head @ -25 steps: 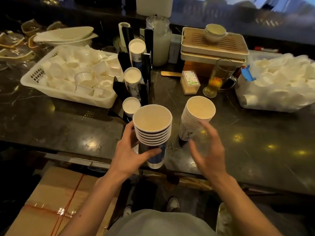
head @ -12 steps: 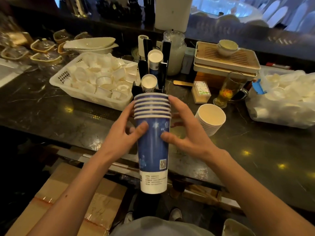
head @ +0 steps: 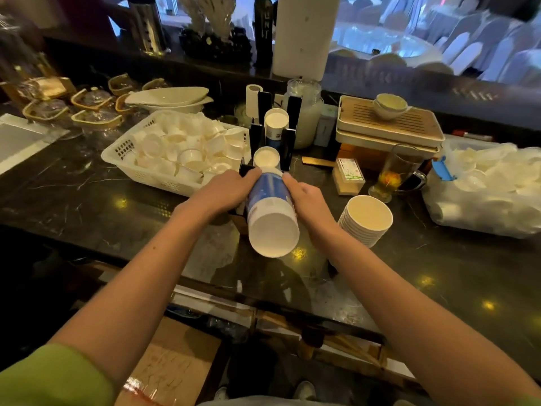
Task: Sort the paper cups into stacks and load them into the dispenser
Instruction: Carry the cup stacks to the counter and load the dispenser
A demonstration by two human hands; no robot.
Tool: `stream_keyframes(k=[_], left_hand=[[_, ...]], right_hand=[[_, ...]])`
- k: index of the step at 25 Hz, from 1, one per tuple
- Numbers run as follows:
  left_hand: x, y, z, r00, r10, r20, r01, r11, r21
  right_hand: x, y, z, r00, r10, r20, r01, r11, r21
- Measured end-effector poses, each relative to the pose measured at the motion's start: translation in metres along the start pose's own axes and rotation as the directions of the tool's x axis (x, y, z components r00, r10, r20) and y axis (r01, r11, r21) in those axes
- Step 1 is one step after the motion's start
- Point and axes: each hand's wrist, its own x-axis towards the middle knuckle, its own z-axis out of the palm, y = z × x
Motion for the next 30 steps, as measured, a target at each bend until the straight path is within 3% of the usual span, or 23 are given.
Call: stream_keyframes(k=[3,5,9,14,22,25,30], left_hand=[[0.016,0.0,-0.002,0.995,-0.037,0.096,0.037,0.999,0.005],[0.016,0.005,-0.008,0.985,-0.017,0.173,0.041,0.99,-0.134],[0.008,0.01,-0.016,0.947,0.036,0.319,0.055,0.961,-0.272],[0.009,0.006,-0.014,0.947,-0.112,0.301,0.196,0.944,-0.265],[0.015,-0.008,-0.006,0.925,-0.18,0.334,0.287,0.909,-0.303],[0.012,-0.016,0.008,0.916,-0.212,0.34,0.349,0.84,-0.416],[0.012,-0.03,0.02,0.944,-0.106,0.314,0.266,0.808,-0.525]], right_hand=[[0.01,-0.003,0.009,0.993,0.114,-0.042,-0.114,0.993,-0.009],[0.018,-0.005,0.011,0.978,0.193,-0.081,-0.189,0.98,0.056],[0.017,-0.005,0.009,0.963,0.268,0.008,-0.268,0.963,0.026],[0.012,-0.014,-0.002,0.955,0.285,0.083,-0.284,0.959,-0.025],[0.028,0.0,0.009,0.942,0.328,0.071,-0.316,0.938,-0.14],[0.036,0.008,0.018,0.923,0.379,0.069,-0.368,0.921,-0.13],[0.036,0.024,0.017,0.885,0.449,0.127,-0.44,0.893,-0.09]])
